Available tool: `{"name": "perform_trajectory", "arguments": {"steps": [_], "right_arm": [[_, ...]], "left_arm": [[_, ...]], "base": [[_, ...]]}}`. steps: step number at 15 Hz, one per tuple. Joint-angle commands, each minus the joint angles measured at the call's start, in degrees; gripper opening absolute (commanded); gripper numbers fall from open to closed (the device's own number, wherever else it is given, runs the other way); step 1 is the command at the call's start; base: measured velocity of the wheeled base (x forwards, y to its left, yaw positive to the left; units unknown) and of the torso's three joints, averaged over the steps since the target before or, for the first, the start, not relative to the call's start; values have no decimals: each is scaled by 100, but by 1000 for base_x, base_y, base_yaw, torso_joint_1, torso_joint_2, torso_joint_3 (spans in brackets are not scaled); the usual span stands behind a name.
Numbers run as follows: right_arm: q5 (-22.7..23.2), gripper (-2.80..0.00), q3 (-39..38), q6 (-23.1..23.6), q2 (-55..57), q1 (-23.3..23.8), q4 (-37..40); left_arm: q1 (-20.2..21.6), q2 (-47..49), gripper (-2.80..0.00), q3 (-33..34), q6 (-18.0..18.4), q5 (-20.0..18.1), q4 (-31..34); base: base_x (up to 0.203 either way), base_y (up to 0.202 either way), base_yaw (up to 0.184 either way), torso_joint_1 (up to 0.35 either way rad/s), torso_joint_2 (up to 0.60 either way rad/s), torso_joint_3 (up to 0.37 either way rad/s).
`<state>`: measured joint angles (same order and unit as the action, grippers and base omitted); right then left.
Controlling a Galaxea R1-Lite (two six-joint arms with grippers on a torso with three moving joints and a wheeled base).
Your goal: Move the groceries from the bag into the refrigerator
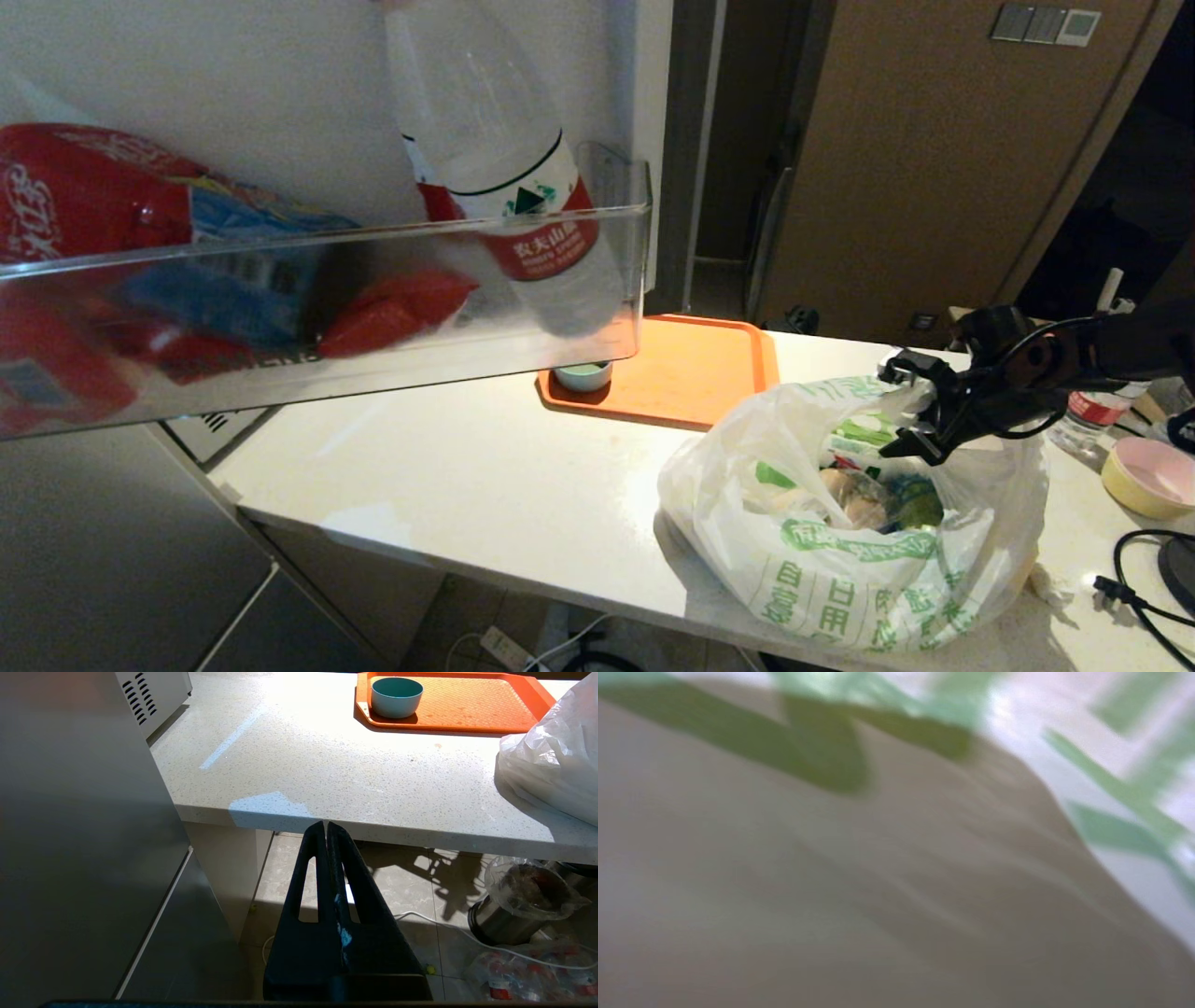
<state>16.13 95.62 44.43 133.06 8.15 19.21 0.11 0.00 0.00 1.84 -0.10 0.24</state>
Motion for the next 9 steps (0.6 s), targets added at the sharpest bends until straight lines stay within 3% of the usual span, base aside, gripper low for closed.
{"name": "perform_trajectory", "arguments": {"steps": [1,9], "right_arm": [[36,0,44,84,119,-106,5],[75,0,53,13,491,-332,-172]], "left_arm": [[-1,9,-280,0,0,1,2],[0,9,-280,0,0,7,2]], "base": [[0,0,0,0,0,0],[0,0,0,0,0,0]]}}
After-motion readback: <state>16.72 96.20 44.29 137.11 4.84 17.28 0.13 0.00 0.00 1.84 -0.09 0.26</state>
